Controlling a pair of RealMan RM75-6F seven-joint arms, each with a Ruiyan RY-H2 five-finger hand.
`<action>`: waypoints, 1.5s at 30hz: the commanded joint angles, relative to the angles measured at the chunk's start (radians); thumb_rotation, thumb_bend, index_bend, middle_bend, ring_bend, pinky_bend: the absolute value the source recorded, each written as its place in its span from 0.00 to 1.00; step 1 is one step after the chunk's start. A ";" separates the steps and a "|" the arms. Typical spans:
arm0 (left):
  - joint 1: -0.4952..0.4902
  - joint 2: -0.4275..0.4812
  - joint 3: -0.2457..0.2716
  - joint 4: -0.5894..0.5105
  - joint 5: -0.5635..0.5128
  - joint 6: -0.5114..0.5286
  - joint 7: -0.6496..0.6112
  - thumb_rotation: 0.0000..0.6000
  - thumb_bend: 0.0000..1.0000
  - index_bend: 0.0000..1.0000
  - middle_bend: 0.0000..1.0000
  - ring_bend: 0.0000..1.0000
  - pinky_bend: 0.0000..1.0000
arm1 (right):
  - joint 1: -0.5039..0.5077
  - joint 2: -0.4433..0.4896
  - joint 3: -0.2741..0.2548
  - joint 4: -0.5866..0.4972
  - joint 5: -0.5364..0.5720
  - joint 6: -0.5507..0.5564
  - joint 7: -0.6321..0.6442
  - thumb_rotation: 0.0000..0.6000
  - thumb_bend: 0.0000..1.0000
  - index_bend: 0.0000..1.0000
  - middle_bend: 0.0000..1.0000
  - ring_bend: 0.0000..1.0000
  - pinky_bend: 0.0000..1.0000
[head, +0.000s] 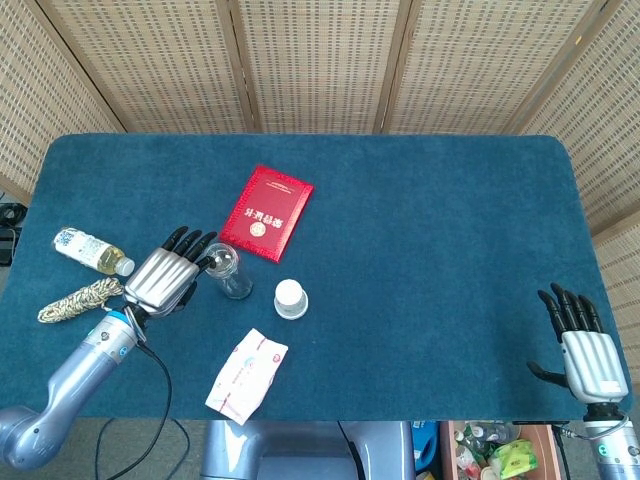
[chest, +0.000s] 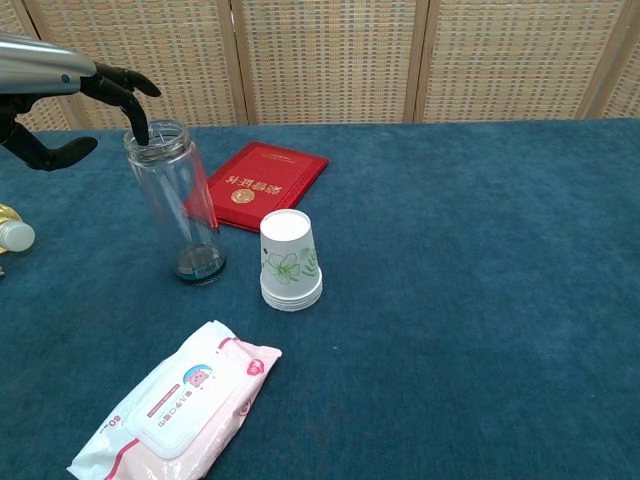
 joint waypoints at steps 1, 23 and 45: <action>0.002 0.002 0.000 -0.003 0.005 0.003 -0.002 1.00 0.65 0.29 0.00 0.00 0.00 | -0.001 0.000 0.000 0.000 0.000 0.001 0.000 1.00 0.02 0.02 0.00 0.00 0.00; -0.013 -0.012 0.011 0.009 -0.027 -0.014 0.009 1.00 0.65 0.34 0.00 0.00 0.00 | -0.002 0.003 0.000 -0.001 0.000 0.002 0.004 1.00 0.02 0.02 0.00 0.00 0.00; 0.031 0.039 -0.026 -0.006 0.059 0.047 -0.082 1.00 0.65 0.32 0.00 0.00 0.00 | -0.002 0.003 -0.001 -0.002 -0.001 0.002 0.001 1.00 0.02 0.02 0.00 0.00 0.00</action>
